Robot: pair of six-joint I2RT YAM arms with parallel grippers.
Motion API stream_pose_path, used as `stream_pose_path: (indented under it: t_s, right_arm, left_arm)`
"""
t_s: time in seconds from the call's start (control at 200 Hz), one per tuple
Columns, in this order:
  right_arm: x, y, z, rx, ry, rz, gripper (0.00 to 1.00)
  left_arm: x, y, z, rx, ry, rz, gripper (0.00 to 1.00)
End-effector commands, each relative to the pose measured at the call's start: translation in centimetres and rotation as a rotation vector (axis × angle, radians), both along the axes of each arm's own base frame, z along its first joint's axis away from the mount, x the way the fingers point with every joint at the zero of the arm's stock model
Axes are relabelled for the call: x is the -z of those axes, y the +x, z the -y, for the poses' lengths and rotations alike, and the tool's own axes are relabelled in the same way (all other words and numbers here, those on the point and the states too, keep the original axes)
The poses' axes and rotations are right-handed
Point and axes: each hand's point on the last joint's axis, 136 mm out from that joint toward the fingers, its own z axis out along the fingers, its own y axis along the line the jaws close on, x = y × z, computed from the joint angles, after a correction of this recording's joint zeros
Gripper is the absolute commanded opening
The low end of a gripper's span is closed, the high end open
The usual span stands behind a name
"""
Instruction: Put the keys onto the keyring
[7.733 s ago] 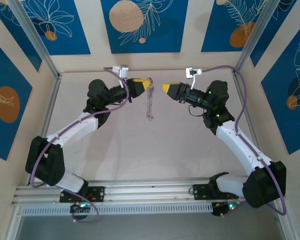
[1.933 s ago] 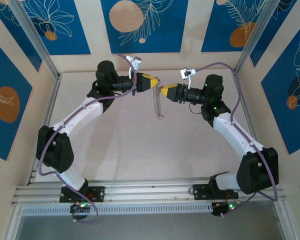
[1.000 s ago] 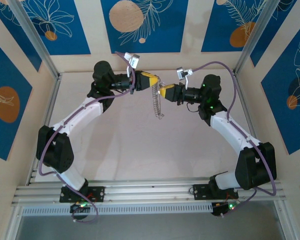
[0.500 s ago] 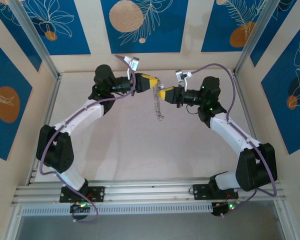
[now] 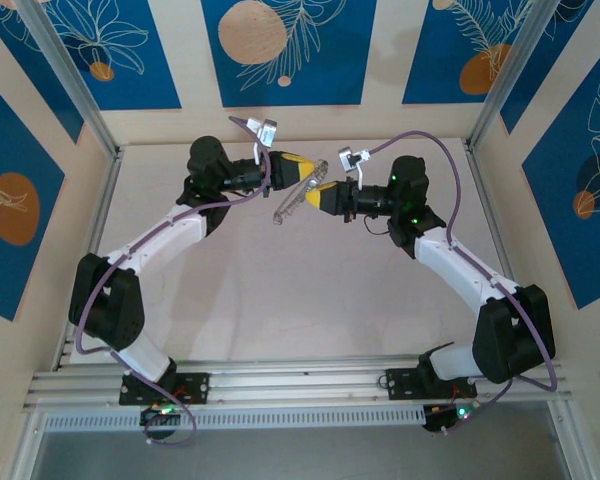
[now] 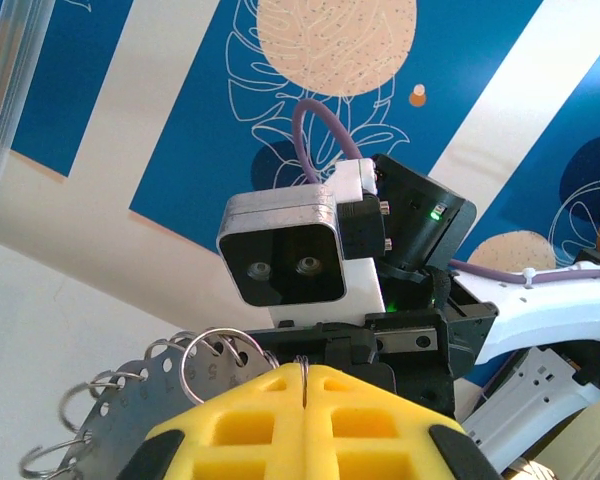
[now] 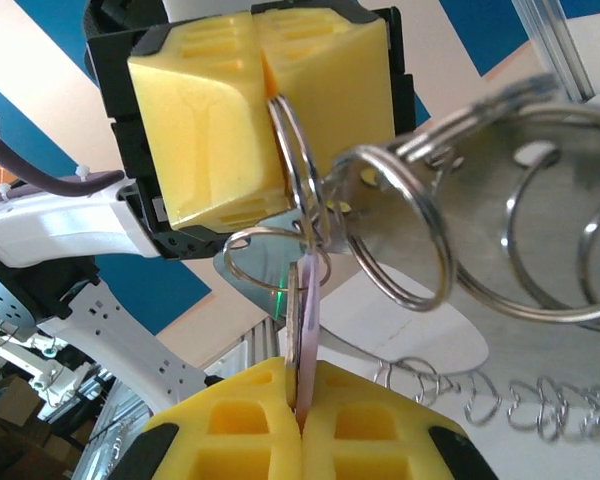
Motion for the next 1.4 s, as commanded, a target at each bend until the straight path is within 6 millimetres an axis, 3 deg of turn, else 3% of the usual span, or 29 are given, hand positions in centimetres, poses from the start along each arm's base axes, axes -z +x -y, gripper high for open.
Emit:
stream_pose_path:
  t_s: [0.0,0.305,0.655,0.905,0.975,1.125,1.395]
  right_arm:
    - [0.1,0.0,-0.2,0.000,-0.016,0.010,0.00]
    - [0.2,0.1,1.1,0.037,-0.017,0.010,0.00]
    - [0.2,-0.9,-0.8,-0.029,-0.028,0.002,0.00]
    - [0.6,-0.3,0.1,0.010,-0.033,-0.025,0.00]
    - [0.7,0.0,0.7,0.046,-0.044,-0.037,0.15]
    - [0.7,0.2,2.5,0.112,-0.041,-0.058,0.34]
    - [-1.2,-0.1,6.0,0.244,-0.028,-0.021,0.37]
  left_arm:
    - [-2.9,-1.7,-0.2,0.003,-0.055,0.102,0.00]
    - [-3.1,-1.8,-0.3,-0.017,-0.063,0.111,0.00]
    - [-3.1,-1.5,-0.4,-0.038,-0.069,0.102,0.00]
    - [-3.2,-1.2,-0.7,-0.077,-0.078,0.087,0.00]
    - [-3.3,-0.8,-1.0,-0.117,-0.090,0.073,0.00]
    - [-3.4,-0.3,-1.7,-0.192,-0.123,0.044,0.00]
    - [-4.1,-0.2,-2.0,-0.208,-0.191,0.029,0.00]
